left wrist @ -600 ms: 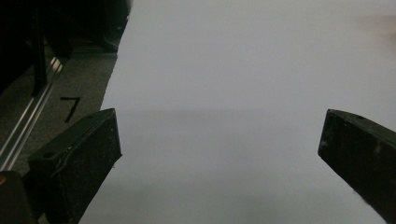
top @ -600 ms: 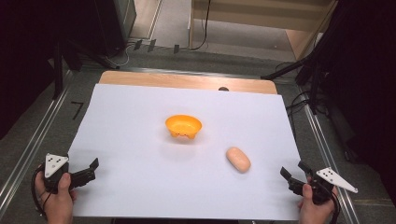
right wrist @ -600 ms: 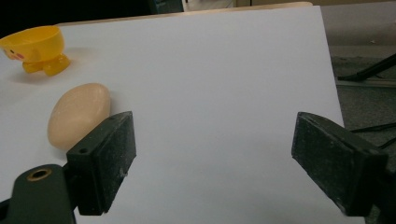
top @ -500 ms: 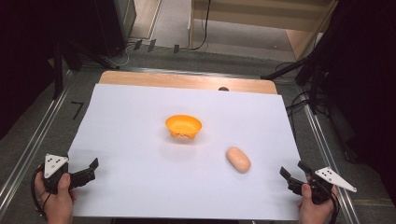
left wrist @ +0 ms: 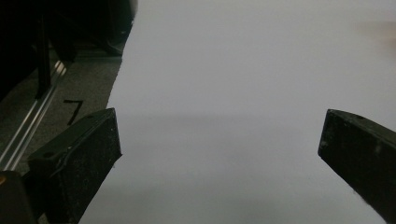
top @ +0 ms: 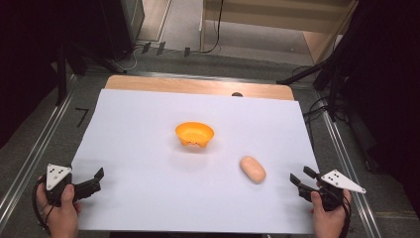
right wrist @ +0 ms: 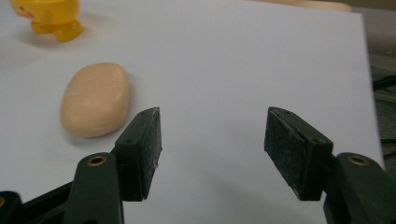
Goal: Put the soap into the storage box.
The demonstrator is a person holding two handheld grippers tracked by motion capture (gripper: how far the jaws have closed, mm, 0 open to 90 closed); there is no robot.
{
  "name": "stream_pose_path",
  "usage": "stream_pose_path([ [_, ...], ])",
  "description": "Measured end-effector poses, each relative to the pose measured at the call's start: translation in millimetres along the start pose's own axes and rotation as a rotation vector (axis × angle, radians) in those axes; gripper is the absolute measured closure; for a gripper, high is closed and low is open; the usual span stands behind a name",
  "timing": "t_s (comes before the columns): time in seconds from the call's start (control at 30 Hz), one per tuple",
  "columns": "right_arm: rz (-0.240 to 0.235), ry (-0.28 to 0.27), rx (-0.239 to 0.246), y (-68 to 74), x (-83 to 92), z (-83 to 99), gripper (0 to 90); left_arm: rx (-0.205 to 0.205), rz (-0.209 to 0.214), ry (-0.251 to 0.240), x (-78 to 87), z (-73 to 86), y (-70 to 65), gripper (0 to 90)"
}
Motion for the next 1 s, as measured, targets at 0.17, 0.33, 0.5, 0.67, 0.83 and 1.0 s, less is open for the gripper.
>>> stream_pose_path([
  [0.17,-0.061,0.112,0.012,8.9,-0.4,-7.3,40.2,0.014,-0.014,-0.039,3.8,0.3,1.1,0.0],
  [0.33,-0.059,0.196,0.009,13.5,-4.1,-7.8,31.5,0.006,-0.011,-0.037,3.7,0.3,0.7,0.0],
  [0.5,-0.058,0.263,0.03,17.1,-12.0,-9.0,23.5,0.003,-0.007,-0.032,3.0,0.2,0.0,0.0],
  [0.67,-0.051,0.364,0.068,24.6,-22.6,-16.0,21.7,-0.011,-0.01,-0.022,2.0,0.2,-0.9,0.0],
  [0.83,-0.043,0.422,0.077,28.2,-29.2,-21.0,22.4,-0.006,-0.009,-0.018,1.9,0.2,-0.4,0.7],
  [1.0,-0.052,0.488,0.094,34.1,-40.1,-27.3,22.5,-0.004,-0.014,-0.019,2.1,0.2,-0.1,3.2],
])
Point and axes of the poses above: each handheld gripper's, and its own axes: x roughly backward along the jaws, z roughly out of its underside, y roughly to its left, the point moved 5 cm from there along -x, roughly forward along the jaws, and after that the axes turned 8 degrees about y, right-handed, at the moved point
